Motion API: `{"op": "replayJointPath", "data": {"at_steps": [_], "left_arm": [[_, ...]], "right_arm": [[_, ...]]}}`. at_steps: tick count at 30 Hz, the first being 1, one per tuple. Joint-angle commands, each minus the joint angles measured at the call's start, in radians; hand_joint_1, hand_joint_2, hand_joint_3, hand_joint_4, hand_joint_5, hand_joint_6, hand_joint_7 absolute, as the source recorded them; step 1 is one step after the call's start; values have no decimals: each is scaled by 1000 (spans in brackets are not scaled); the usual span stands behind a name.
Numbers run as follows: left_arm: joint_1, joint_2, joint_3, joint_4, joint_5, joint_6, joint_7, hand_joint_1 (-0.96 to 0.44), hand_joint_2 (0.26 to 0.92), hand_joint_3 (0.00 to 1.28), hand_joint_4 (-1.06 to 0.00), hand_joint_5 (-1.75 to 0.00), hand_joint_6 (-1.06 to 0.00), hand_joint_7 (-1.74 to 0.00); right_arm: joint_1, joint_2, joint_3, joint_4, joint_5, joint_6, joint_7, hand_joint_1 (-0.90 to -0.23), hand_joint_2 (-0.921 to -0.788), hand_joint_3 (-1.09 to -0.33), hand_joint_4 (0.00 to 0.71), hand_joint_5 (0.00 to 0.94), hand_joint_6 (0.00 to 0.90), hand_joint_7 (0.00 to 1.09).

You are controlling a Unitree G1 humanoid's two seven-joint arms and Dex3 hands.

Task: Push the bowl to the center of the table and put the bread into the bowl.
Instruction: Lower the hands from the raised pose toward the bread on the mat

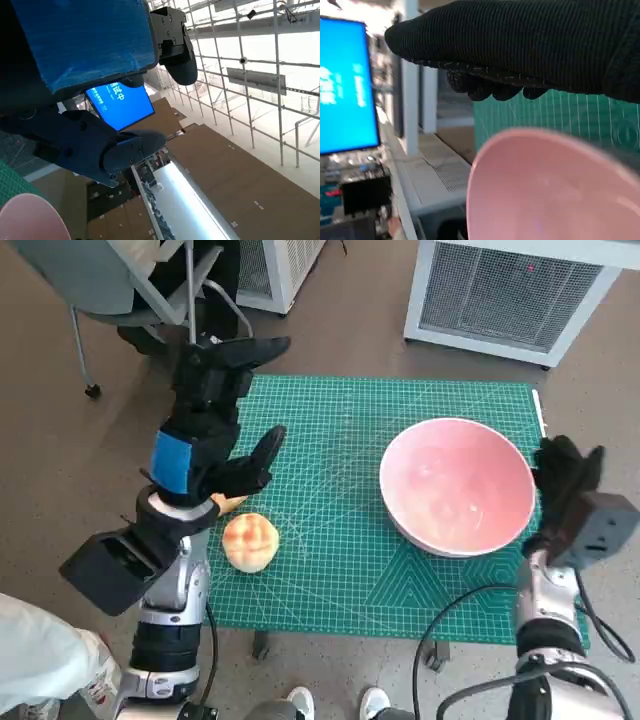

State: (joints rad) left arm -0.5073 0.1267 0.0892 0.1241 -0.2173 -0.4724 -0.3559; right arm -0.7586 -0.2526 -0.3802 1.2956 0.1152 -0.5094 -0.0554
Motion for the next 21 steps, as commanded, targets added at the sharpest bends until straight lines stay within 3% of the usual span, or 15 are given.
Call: {"op": "replayJointPath", "data": {"at_steps": [1,11,21], "left_arm": [[26,7,9,-29,-16,12,6,-289,701,734,1,-874,1,-1078],[58,10,19,-68,-19,30,19,-271,701,734,1,-859,1,-1074],[80,13,33,-85,-22,34,32,-276,712,713,1,-838,1,-1061]], "right_arm": [[-6,24,10,19,-4,42,12,-482,-921,-805,276,15,110,502],[-37,64,50,20,-22,59,26,-506,-921,-819,275,10,90,504],[-66,106,78,22,-22,65,47,-502,-921,-817,272,6,79,512]]}}
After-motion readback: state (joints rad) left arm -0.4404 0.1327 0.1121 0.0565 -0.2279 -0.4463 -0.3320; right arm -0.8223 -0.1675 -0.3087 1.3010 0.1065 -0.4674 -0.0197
